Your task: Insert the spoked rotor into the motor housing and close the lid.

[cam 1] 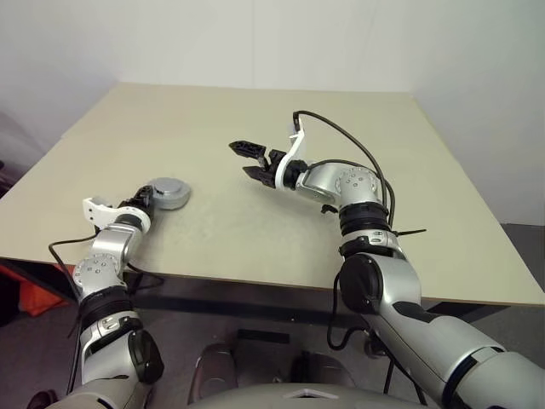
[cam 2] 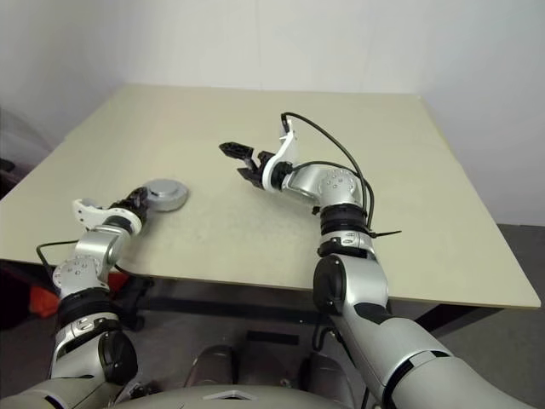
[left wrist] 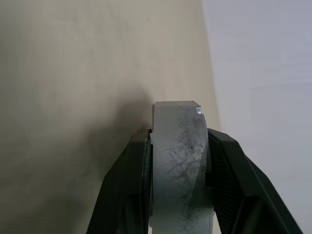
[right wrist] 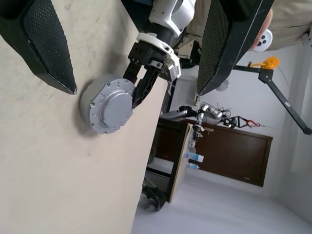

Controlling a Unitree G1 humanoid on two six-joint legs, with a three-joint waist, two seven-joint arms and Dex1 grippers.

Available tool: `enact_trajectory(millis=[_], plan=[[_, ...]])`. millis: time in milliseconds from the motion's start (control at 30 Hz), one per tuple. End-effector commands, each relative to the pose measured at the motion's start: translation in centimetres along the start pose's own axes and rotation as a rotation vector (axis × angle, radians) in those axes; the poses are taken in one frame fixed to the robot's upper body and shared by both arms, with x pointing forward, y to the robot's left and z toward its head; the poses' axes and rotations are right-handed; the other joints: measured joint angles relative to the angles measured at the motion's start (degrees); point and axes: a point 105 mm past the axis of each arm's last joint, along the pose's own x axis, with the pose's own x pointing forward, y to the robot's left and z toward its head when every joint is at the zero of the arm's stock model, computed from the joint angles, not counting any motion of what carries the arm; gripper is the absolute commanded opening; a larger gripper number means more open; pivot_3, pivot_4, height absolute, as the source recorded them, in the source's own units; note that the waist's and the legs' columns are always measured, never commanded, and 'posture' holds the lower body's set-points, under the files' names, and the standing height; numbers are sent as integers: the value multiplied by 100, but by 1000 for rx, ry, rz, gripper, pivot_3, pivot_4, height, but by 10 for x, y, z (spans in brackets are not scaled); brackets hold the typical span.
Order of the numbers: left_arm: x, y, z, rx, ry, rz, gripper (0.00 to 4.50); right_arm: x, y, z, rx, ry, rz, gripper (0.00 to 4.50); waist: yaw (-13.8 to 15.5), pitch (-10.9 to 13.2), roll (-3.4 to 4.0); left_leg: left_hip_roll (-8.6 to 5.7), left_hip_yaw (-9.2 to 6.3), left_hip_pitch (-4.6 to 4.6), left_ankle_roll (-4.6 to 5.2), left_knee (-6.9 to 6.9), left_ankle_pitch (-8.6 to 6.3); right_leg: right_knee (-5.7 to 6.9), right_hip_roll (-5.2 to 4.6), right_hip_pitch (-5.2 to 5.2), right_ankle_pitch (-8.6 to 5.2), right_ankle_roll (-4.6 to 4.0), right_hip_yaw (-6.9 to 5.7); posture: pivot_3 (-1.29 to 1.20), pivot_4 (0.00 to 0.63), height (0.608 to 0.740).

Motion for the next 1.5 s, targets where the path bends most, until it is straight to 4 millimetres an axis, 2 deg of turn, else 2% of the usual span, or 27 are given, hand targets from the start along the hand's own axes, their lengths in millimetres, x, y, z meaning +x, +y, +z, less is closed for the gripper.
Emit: enact_trajectory(millis=[33, 333, 400, 433, 533, 733, 967, 1067, 1133, 1200, 1300, 1400, 1500], plan=[[0, -14, 16, -9, -58, -31, 1252, 0, 11, 5, -18, -12, 33, 4415, -1, 0, 0, 0, 0, 2, 0, 0, 0, 0, 0, 1, 0, 0, 0, 0, 0, 740], [1, 1, 20, 9, -81, 54, 1252, 1, 11, 5, -19, -9, 29, 4415, -6, -1, -1, 1, 1, 21, -2, 1, 1, 1, 0, 15, 0, 0, 1, 0, 0, 740], [0, 7, 24, 2, -97, 82, 1961, 2, 11, 4, -19, -8, 28, 4415, -10, -1, -1, 1, 1, 29, -3, 1, 2, 1, 0, 21, 0, 0, 1, 0, 0, 740], [-1, 10, 25, -2, -105, 99, 2126, 2, 11, 4, -19, -8, 27, 4415, -17, -1, -1, 2, 1, 33, -3, 1, 2, 1, 0, 23, 0, 0, 1, 0, 0, 740], [-2, 19, 31, -13, -139, 156, 3018, 2, 10, 4, -21, -4, 24, 4415, -9, -2, -2, 2, 1, 33, -3, 1, 2, 0, 1, 24, -1, 0, 1, 0, 0, 740], [-8, 36, 46, 49, -240, 284, 3018, 2, 9, 2, -26, 4, 18, 4415, -71, -2, -1, 3, 2, 49, -3, -2, 2, 1, 1, 32, -1, -1, 4, 0, 0, 740], [-12, 34, 61, 147, -354, 301, 3018, 1, 10, -1, -34, 20, 28, 4415, -188, -2, -1, 10, 3, 88, -4, -7, 2, 0, 4, 55, -14, -22, 8, 0, 0, 740], [-12, 22, 70, 268, -410, 286, 3018, 0, 10, -1, -73, 19, 40, 4415, -170, -2, -1, 9, 3, 84, -4, -9, 2, -3, 3, 56, -14, -23, 8, 0, 0, 740], [-10, 4, 68, 355, -411, 221, 3018, -1, 9, -1, -175, 15, 35, 4415, -141, -3, -4, 8, 3, 78, -3, -9, 2, -5, 3, 55, -14, -23, 7, 0, 0, 740], [-7, -29, 60, 510, -387, 88, 3018, -3, -6, -4, -394, 15, -20, 4415, -72, -6, -12, 6, 3, 68, -2, -8, 1, -8, 3, 55, -14, -23, 2, 0, 0, 740], [-7, -59, 49, 666, -353, -41, 3018, -8, -27, -5, -627, 8, -80, 4415, 50, -7, -21, 5, 0, 51, 0, -2, 0, -10, -1, 53, -14, -22, -5, 0, 0, 740], [-11, -82, 35, 798, -308, -152, 3018, -15, -42, 3, -754, -26, -105, 4415, 59, -6, -21, -1, 1, 49, 0, 1, 0, -5, -9, 51, -14, -22, -4, 0, 0, 740], [-16, -102, 10, 952, -215, -290, 3018, -26, -49, 19, -836, -68, -112, 4415, 54, -7, -21, -1, 2, 50, 0, 7, 0, -2, -10, 51, -13, -22, -3, 0, 0, 740]])
